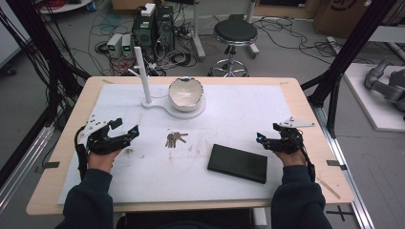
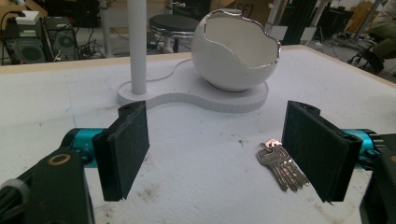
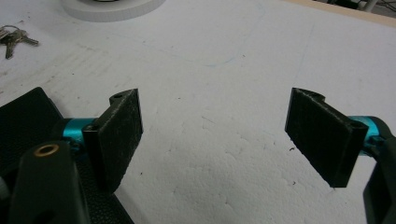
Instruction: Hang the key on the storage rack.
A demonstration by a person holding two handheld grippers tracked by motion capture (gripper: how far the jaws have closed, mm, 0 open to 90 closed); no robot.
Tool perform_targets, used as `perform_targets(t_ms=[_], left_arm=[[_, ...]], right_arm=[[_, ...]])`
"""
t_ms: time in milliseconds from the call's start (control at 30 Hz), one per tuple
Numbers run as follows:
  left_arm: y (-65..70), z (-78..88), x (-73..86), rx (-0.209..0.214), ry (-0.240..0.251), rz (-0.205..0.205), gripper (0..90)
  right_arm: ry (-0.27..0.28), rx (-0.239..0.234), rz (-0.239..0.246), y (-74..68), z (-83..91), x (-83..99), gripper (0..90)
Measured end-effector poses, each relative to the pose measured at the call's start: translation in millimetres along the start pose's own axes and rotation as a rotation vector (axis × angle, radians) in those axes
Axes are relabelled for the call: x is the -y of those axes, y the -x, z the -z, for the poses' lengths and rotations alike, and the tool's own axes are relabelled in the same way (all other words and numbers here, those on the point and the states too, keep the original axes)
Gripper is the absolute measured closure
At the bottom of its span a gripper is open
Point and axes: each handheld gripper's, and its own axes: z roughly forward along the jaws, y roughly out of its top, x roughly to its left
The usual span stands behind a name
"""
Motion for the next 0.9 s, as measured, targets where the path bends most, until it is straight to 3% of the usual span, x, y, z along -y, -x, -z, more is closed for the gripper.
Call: perform_targets(t_ms=[333, 433, 567, 633, 767, 900], left_arm=[[4.2, -10.3, 1.9, 0.019, -0.023, 0.000, 28.3], [7.6, -15.8, 0.7, 0.044, -0.025, -0.002, 30.8], [17.5, -25.6, 1.4, 0.074, -0.060, 0.011, 32.0], [25.4, -33.7, 1.5, 0.095, -0.080, -0.002, 32.0], [38.2, -56.0, 2.9, 0.158, -0.148, -0.015, 32.0], [43.7, -81.0, 7.5, 0.175, -0.216, -0.009, 37.8]], right_arm=[[-0.001, -0.024, -0.002, 3.8, -2.2, 2.7, 19.2], [0.002, -0.032, -0.007, 4.8, 0.4, 4.7, 19.2], [0.016, -0.024, -0.019, 9.3, 5.4, 5.9, 19.2], [0.021, -0.021, -0.024, 8.4, 7.8, 6.2, 19.2], [0.024, -0.024, -0.011, 3.7, 11.3, 6.2, 19.2], [0.028, -0.025, -0.012, 2.5, 11.5, 5.8, 19.2]])
